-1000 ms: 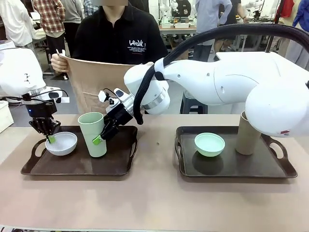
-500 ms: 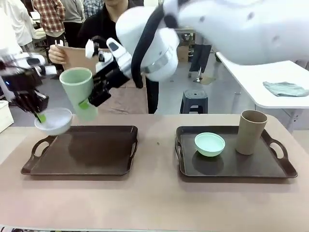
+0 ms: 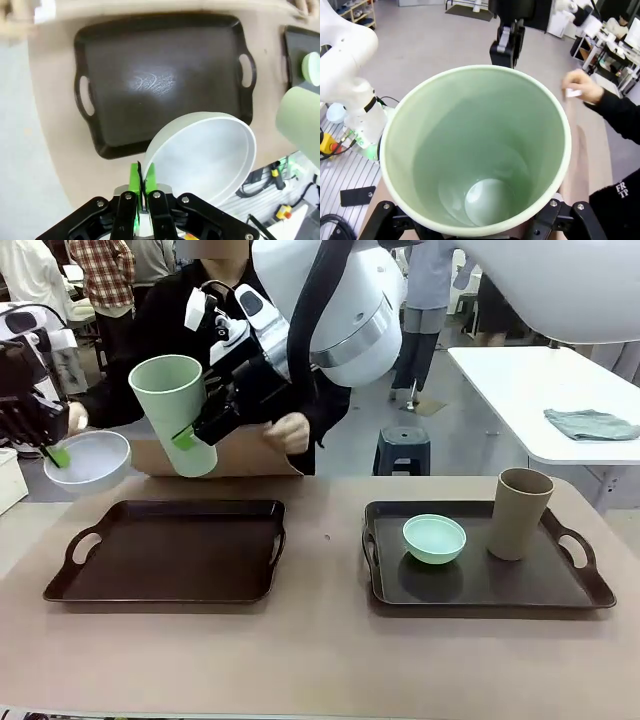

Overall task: Set up a tray with a mat and arrange the tableware.
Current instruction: Pick up the Picnic Bowl and Reusable plastic cup from the Handle tray in front of the human's position and hold them in the air, then place the Picnic Bowl and Reusable plastic cup back onto the Handle tray in front of the human's position.

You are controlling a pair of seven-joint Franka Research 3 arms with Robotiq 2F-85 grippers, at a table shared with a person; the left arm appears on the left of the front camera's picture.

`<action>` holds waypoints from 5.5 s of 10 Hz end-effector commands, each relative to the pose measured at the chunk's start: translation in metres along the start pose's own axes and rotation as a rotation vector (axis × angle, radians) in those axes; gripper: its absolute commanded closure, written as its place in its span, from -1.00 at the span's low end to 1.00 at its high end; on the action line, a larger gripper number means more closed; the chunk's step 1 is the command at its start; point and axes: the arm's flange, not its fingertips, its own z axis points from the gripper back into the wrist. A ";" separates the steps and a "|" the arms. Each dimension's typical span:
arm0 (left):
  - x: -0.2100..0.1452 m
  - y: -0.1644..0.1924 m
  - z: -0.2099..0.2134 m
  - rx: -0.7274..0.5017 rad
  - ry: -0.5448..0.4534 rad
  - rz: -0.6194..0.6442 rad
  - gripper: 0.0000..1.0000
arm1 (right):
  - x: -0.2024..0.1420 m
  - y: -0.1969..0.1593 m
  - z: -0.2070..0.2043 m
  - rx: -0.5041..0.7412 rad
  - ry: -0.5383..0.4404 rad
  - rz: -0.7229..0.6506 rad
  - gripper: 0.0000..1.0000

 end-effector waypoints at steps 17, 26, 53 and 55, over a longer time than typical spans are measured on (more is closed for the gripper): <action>0.008 0.002 -0.002 -0.002 0.011 -0.022 1.00 | 0.003 -0.006 -0.004 0.003 -0.010 0.021 0.44; 0.008 0.002 -0.002 -0.002 0.011 -0.022 1.00 | 0.003 -0.006 -0.004 0.003 -0.010 0.021 0.44; 0.065 0.036 -0.200 -0.026 0.098 0.178 0.92 | -0.219 -0.056 -0.098 0.134 -0.056 -0.213 -0.71; 0.065 0.035 -0.201 -0.019 0.099 0.174 0.92 | -0.222 -0.057 -0.100 0.138 -0.038 -0.208 -0.71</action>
